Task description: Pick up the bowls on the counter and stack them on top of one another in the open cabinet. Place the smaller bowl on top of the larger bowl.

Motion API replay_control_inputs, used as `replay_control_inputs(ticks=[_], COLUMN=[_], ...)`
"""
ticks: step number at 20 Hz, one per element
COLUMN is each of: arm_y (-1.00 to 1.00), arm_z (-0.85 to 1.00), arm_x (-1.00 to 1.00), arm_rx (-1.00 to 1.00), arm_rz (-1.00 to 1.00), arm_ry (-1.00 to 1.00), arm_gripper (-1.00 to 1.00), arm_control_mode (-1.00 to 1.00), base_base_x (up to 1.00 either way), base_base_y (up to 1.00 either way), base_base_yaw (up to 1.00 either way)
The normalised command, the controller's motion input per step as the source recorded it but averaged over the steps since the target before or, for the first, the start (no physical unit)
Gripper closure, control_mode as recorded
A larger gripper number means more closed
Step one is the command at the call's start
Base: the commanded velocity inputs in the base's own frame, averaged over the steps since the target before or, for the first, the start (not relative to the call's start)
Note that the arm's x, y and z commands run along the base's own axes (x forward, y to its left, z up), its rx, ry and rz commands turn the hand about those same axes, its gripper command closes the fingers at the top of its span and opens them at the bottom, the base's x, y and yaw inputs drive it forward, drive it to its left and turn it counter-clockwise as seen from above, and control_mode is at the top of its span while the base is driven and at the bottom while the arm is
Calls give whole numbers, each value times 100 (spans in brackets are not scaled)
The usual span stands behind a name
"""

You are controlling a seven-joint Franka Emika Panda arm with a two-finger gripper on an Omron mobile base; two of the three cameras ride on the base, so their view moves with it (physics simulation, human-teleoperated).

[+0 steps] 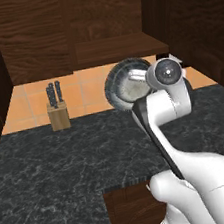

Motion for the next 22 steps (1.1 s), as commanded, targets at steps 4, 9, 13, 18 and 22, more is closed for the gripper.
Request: replay_control_inputs(ticks=[4, 9, 13, 18, 22], arm_y=[21, 7, 0, 0, -2], arm_z=[88, 74, 78, 27, 0], arm_x=[0, 70, 3, 81, 39], arm_rx=[-2, 0, 0, 0, 2], arm_rz=[0, -2, 0, -1, -7], arm_ry=[-11, -3, 0, 1, -1], arm_gripper=[100, 100, 100, 100, 100], arm_control_mode=[-100, -100, -100, -100, -100], base_base_x=[0, 0, 0, 0, 0], base_base_y=[0, 0, 0, 0, 0], base_base_yaw=[0, 0, 0, 0, 0])
